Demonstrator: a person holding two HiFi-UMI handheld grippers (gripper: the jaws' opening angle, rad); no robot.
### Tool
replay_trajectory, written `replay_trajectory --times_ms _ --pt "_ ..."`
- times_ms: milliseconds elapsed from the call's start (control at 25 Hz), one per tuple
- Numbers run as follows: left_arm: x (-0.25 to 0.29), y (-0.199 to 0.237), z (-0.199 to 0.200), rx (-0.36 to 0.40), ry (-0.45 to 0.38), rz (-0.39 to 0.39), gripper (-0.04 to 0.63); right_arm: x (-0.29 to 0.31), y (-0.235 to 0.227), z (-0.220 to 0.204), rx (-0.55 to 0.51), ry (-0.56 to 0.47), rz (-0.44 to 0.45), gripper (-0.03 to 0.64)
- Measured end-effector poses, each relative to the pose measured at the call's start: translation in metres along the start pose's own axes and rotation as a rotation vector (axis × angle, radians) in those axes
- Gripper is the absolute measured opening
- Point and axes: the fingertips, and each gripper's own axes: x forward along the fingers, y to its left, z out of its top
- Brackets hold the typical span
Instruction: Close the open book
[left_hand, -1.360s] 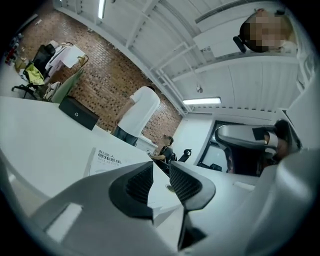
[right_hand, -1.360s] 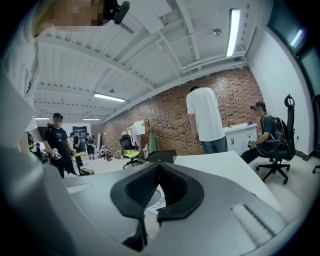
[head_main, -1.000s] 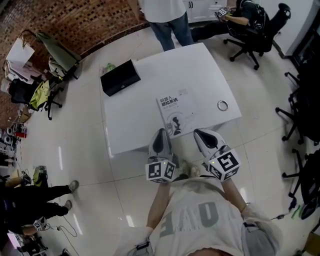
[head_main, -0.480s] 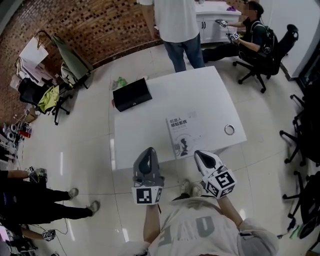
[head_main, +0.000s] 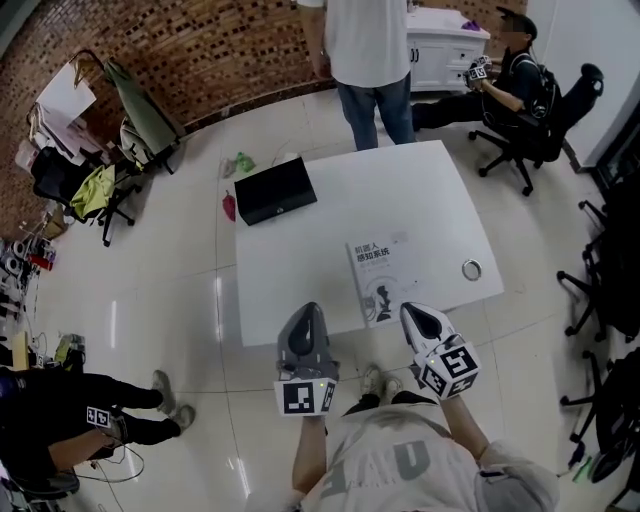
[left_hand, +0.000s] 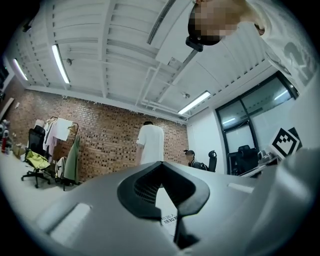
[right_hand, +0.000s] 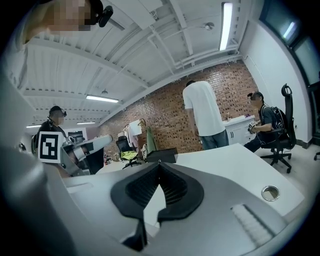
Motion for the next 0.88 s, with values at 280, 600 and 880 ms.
replay_trajectory --times_ms 280,600,880 --pt "-0.033 0.011 -0.007 -0.015 0.007 0.005 0.009 -0.005 0.045 -0.015 -0.037 0.017 0.055 0.003" --pt "-0.096 -0.018 0.027 0.039 -0.048 -0.001 0.009 -0.086 0.074 -0.017 -0.028 -0.074 0.018 0.003" --pt "-0.224 -0.094 0.035 0.045 -0.057 -0.006 0.009 -0.215 0.119 -0.068 -0.033 -0.108 -0.002 0.003"
